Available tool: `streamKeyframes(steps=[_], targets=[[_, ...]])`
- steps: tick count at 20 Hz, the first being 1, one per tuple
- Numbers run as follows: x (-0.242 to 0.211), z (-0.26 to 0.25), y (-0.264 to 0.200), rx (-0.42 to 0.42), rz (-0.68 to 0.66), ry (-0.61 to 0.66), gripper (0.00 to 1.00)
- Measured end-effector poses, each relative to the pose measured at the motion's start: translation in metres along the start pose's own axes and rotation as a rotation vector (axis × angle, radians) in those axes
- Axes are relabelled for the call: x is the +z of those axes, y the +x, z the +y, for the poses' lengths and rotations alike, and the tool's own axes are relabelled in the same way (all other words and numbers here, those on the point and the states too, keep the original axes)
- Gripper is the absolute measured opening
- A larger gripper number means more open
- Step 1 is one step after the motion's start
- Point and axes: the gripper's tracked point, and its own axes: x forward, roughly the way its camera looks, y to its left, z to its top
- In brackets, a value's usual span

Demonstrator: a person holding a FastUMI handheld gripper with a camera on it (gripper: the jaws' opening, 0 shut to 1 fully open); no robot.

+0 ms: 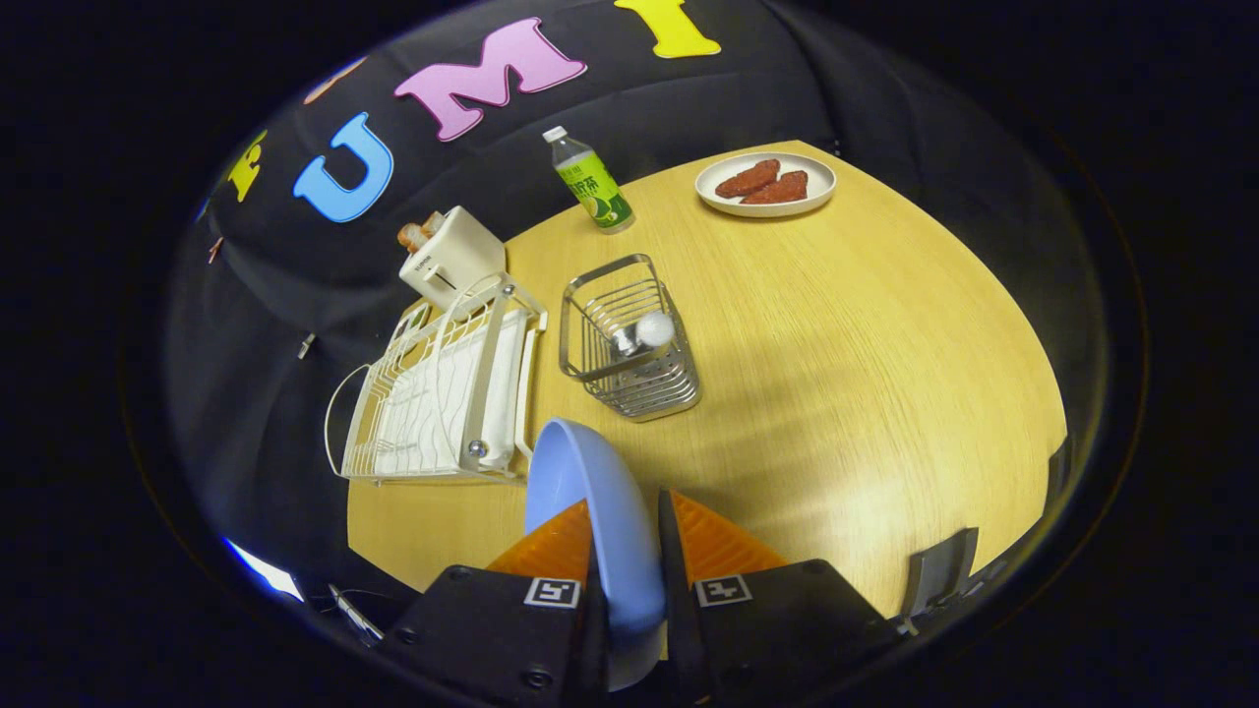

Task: Take the plate from the dish rack, then take the spoon from the basket and place it into the plate.

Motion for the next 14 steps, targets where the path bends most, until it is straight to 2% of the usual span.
streamKeyframes(steps=[4,9,10,12,13,14], targets=[[-0.005,-0.011,0.021,0.048,0.057,0.013,0.28],[-0.001,-0.029,0.033,0.053,0.036,-0.097,0.42],[0.001,-0.030,0.032,0.061,0.017,-0.131,0.42],[0.005,-0.028,0.029,0.093,-0.020,-0.204,0.56],[0.008,-0.029,0.028,0.096,-0.040,-0.244,0.72],[0.011,-0.031,0.026,0.093,-0.066,-0.282,0.79]])
